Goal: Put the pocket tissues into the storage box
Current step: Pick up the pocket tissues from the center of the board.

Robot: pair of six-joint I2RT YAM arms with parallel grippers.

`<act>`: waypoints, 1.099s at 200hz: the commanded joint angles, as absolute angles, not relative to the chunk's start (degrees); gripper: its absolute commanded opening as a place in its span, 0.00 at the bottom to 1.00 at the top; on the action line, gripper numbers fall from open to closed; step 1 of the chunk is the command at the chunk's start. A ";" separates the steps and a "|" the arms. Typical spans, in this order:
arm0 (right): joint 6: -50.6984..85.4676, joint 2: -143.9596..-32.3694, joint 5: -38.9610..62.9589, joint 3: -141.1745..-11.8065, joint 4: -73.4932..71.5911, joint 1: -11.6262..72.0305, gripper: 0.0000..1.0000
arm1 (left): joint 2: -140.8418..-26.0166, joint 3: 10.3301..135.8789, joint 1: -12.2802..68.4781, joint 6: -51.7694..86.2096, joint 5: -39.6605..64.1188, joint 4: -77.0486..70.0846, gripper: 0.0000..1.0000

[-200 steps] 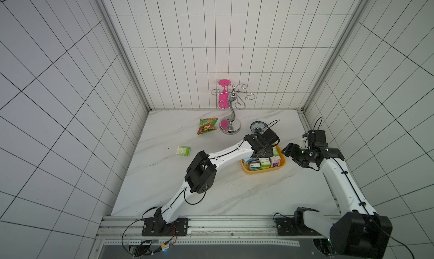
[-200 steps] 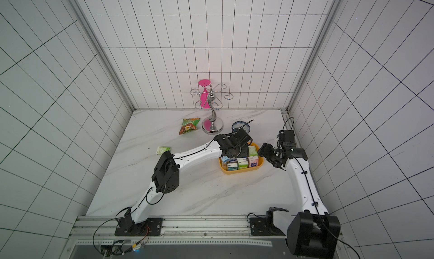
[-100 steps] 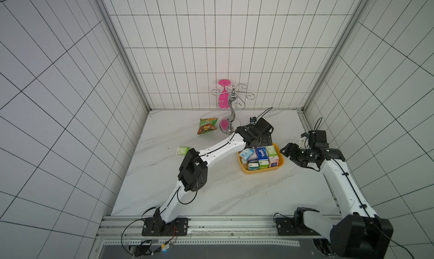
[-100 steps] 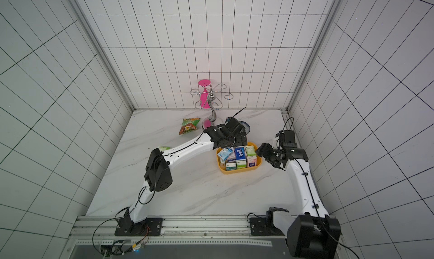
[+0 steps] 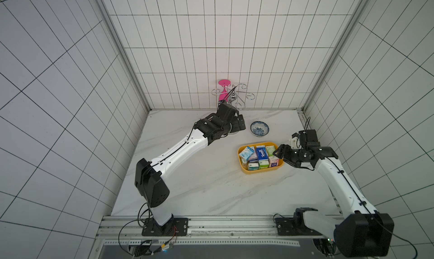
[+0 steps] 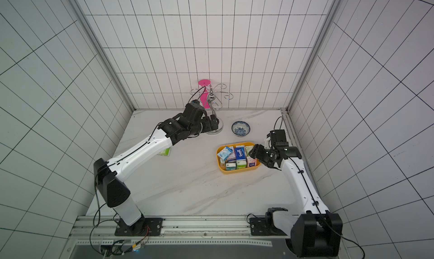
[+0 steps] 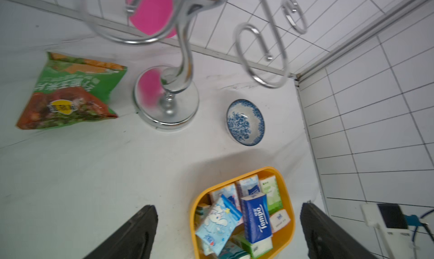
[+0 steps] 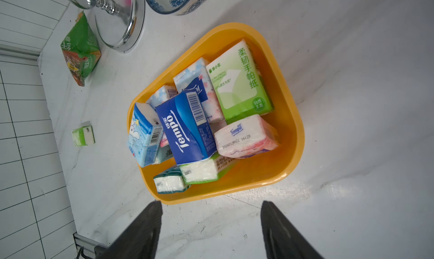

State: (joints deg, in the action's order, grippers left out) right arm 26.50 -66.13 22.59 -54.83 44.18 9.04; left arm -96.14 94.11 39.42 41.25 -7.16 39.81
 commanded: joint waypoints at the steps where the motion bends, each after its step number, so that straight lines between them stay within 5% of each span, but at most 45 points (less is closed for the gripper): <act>1: 28.10 -66.79 20.75 -57.94 44.62 11.70 0.70 | -90.78 86.38 33.37 37.63 -4.09 39.54 0.98; 60: 29.80 -68.88 19.21 -58.92 43.39 16.21 0.70 | -82.53 67.41 14.04 31.66 -0.51 39.74 0.98; 111: 29.36 -70.48 17.80 -60.14 44.57 17.36 0.71 | -91.13 66.61 2.44 25.96 4.61 43.22 0.98; 220: 28.48 -72.30 16.72 -59.68 44.92 18.17 0.71 | -96.38 65.27 2.61 71.54 0.06 38.03 0.98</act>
State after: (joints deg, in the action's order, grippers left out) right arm 29.10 -73.08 18.11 -57.56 43.77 17.63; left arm -94.94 62.50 2.31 60.38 1.69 40.40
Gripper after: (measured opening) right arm 0.709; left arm 0.980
